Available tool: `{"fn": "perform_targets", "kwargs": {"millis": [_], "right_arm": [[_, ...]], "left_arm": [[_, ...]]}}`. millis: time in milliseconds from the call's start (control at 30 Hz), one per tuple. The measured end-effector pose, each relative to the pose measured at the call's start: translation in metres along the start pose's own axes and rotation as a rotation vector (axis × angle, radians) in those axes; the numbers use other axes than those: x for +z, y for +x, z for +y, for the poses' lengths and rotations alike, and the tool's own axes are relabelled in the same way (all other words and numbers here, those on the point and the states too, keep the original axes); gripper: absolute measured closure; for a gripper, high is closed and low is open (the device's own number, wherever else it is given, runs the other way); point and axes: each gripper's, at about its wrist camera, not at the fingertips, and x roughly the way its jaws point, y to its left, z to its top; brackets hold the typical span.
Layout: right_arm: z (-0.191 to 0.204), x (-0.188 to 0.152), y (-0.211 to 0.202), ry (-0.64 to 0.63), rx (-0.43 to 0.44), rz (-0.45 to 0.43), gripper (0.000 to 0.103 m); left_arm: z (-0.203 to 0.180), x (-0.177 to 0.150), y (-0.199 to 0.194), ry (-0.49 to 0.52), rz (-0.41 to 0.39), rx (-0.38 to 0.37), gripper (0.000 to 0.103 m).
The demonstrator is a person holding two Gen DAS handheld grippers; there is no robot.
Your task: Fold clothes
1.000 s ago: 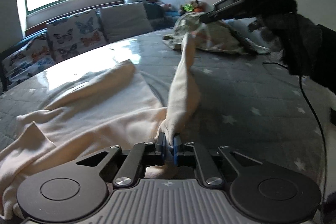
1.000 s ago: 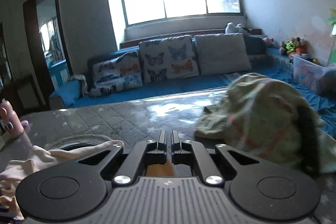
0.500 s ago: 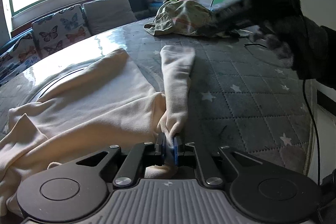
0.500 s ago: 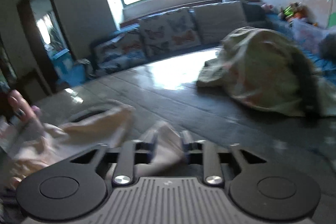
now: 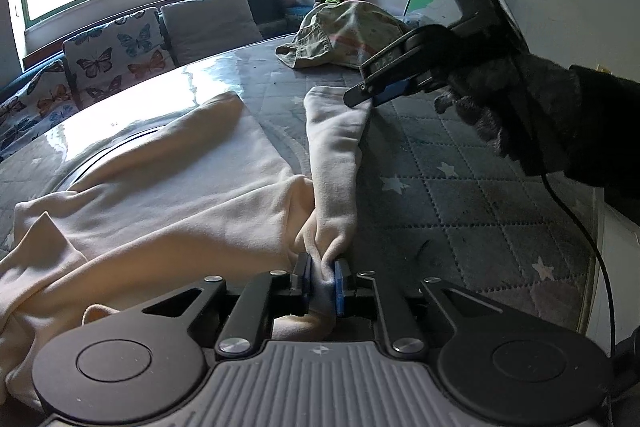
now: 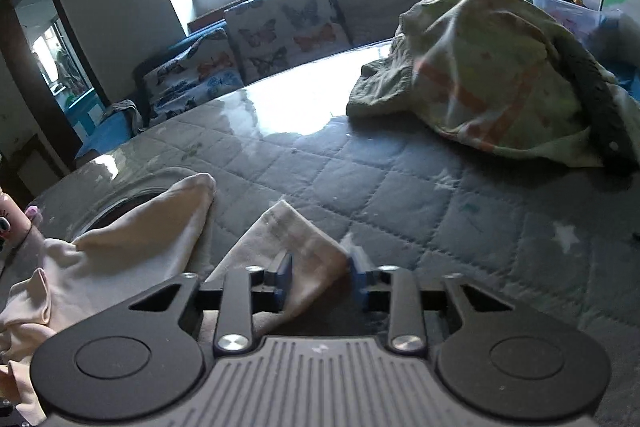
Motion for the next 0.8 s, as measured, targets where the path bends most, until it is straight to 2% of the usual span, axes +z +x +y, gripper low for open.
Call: {"fn": "perform_targets", "kwargs": {"millis": [33,167,267,367,467,567,600,633,800], "right_arm": [[0.001,0.000,-0.002,-0.005,-0.004,-0.011,0.096],[0.005,0.001,-0.024,-0.035,-0.025,-0.100,0.099],[0.002,0.001,-0.062,-0.046,-0.046,-0.186,0.099],[-0.005,-0.007,-0.088,-0.081,-0.147,-0.217,0.099],[-0.018,-0.020,-0.097,-0.099,-0.215,-0.164,0.099],[-0.035,-0.033,-0.091,-0.054,-0.245,-0.063,0.098],[-0.038,-0.037,-0.087,-0.050,-0.257,-0.028,0.094],[-0.036,-0.037,-0.085,-0.057,-0.246,-0.027,0.090],[-0.023,-0.039,-0.080,-0.089,-0.190,-0.024,0.086]], "left_arm": [[0.000,0.000,0.000,0.001,0.000,0.000,0.090],[0.000,0.000,0.000,-0.001,-0.002,-0.001,0.090],[-0.001,-0.001,0.000,-0.005,-0.004,-0.008,0.090],[-0.004,0.000,0.000,0.001,-0.009,-0.029,0.090],[-0.010,-0.001,-0.001,0.009,-0.011,-0.067,0.090],[-0.017,-0.004,0.000,0.020,-0.004,-0.091,0.090],[-0.019,-0.004,-0.001,0.022,-0.004,-0.096,0.089],[-0.020,-0.004,-0.003,0.023,-0.005,-0.101,0.089],[-0.012,-0.001,-0.020,0.012,-0.044,-0.065,0.089]]}}
